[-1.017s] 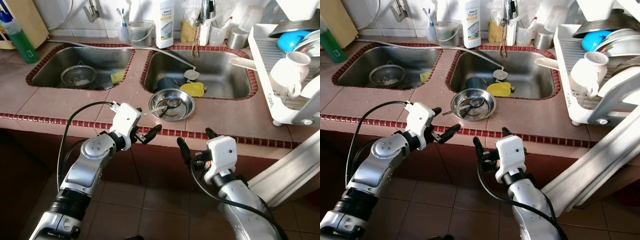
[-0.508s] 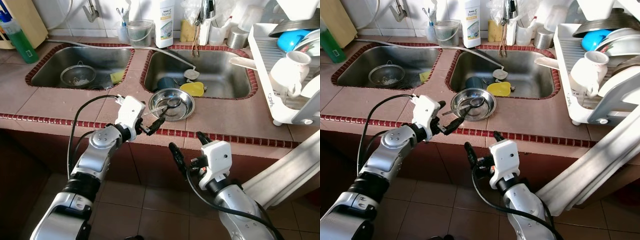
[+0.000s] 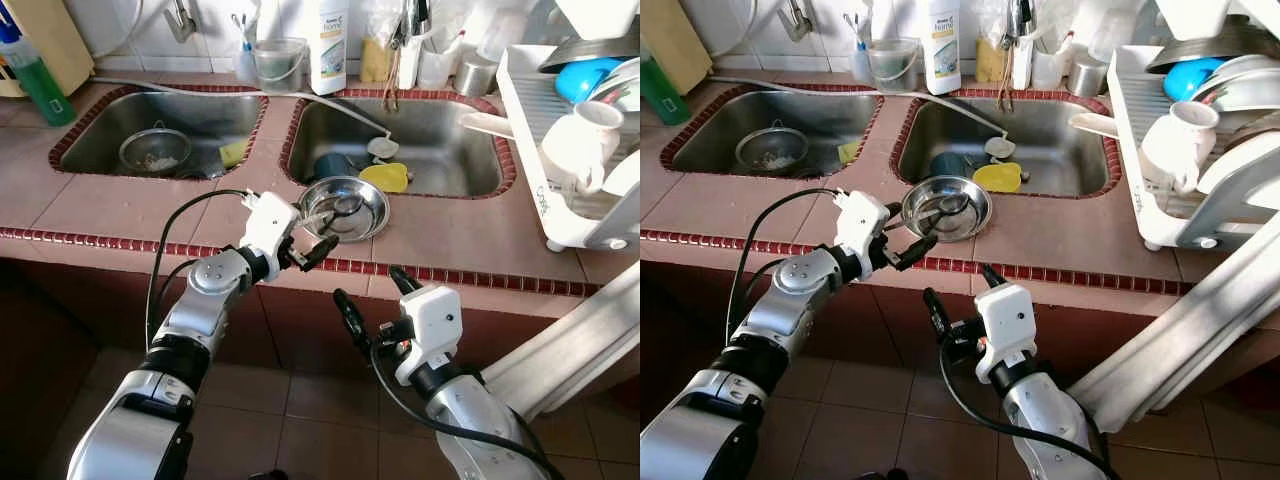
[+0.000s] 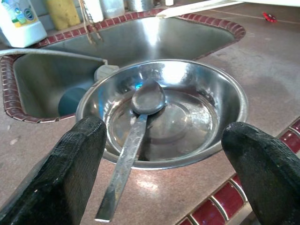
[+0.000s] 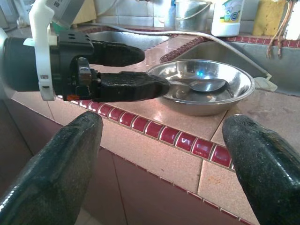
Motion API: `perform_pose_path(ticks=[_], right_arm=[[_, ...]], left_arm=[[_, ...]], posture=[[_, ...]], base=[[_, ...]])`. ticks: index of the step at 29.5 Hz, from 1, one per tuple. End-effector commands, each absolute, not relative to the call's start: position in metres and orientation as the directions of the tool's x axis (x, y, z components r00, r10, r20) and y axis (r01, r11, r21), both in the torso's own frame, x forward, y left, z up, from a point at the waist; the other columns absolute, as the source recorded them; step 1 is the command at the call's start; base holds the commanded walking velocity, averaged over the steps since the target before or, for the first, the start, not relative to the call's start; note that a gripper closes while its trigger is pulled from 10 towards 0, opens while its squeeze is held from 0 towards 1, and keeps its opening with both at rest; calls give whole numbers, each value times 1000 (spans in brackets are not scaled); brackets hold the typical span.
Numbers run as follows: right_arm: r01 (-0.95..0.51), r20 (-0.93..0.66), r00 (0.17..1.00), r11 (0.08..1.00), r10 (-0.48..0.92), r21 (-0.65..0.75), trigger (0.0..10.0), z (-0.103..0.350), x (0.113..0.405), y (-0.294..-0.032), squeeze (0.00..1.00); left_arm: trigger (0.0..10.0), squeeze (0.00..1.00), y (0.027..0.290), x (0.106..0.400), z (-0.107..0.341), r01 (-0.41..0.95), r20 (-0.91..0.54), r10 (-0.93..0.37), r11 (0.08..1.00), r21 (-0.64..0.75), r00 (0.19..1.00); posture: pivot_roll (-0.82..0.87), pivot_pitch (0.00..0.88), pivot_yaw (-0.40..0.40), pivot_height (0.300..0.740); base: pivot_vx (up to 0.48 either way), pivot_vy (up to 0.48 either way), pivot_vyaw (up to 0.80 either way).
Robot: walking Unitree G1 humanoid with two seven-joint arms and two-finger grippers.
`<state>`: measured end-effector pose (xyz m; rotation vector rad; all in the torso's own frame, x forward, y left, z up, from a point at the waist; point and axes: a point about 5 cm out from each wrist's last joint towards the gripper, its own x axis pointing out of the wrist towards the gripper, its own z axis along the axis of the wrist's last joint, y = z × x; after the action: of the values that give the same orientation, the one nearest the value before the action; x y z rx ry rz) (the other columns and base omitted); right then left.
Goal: Kitchen organization
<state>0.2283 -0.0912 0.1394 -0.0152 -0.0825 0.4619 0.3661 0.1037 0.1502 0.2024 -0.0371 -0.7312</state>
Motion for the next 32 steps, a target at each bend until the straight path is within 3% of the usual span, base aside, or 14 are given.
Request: perform_pose_path(ticks=[1, 3, 4, 5, 7, 8, 22, 23, 25, 26, 30, 32], right_arm=[[-449, 80, 889, 893, 450, -30, 10000, 142, 226, -89, 0], [-450, 80, 889, 892, 451, -29, 10000, 142, 226, -89, 0], [-451, 80, 889, 892, 451, -29, 10000, 142, 225, -89, 0], [-451, 80, 889, 892, 452, -29, 10000, 142, 225, -89, 0], [-451, 80, 888, 892, 452, -29, 10000, 141, 225, -89, 0], [-452, 80, 888, 892, 453, -29, 10000, 141, 224, -89, 0], [-457, 77, 886, 889, 458, -24, 10000, 140, 222, -86, 0], [-458, 77, 886, 889, 458, -25, 10000, 140, 222, -86, 0], [-458, 76, 885, 889, 458, -25, 10000, 140, 222, -86, 0], [-457, 77, 886, 889, 458, -25, 10000, 140, 222, -86, 0], [-457, 75, 886, 889, 457, -24, 10000, 140, 221, -86, 0], [-457, 74, 886, 889, 457, -24, 10000, 140, 221, -86, 0]], left_arm=[[7647, 0, 106, 368, 153, 660, -33, -668, 724, 203, 743], [8235, 0, 107, 369, 153, 655, -37, -663, 727, 208, 748], [10000, 0, 108, 370, 153, 655, -40, -663, 726, 208, 747], [10000, 0, 108, 370, 152, 656, -42, -664, 725, 208, 747], [6510, 0, 109, 370, 152, 661, -44, -669, 719, 213, 742], [10000, 0, 111, 370, 151, 659, -53, -665, 719, 220, 745], [9843, 0, 124, 375, 152, 652, -77, -656, 719, 240, 751], [4980, 0, 125, 375, 152, 651, -78, -655, 720, 241, 752], [4980, 0, 126, 376, 152, 650, -78, -653, 721, 241, 753], [0, 0, 127, 376, 152, 651, -77, -654, 721, 239, 753], [0, 0, 127, 376, 152, 653, -76, -656, 719, 240, 751], [588, 0, 128, 376, 152, 653, -77, -656, 719, 239, 751]], posture=[[-203, 139, 78, 740], [-203, 139, 78, 740], [-203, 136, 77, 740], [-203, 136, 77, 740], [-205, 135, 76, 740], [-206, 135, 76, 740], [-209, 125, 76, 740], [-209, 125, 76, 740], [-209, 126, 76, 740], [-208, 126, 75, 740], [-206, 130, 74, 740], [-207, 131, 73, 740]], base=[[0, 0, 0], [0, 0, 0], [0, 0, 0], [0, 0, 0], [0, 0, 0], [0, 0, 0], [0, 0, 0], [0, 0, 0], [0, 0, 0], [0, 0, 0], [0, 0, 0], [0, 0, 0]])
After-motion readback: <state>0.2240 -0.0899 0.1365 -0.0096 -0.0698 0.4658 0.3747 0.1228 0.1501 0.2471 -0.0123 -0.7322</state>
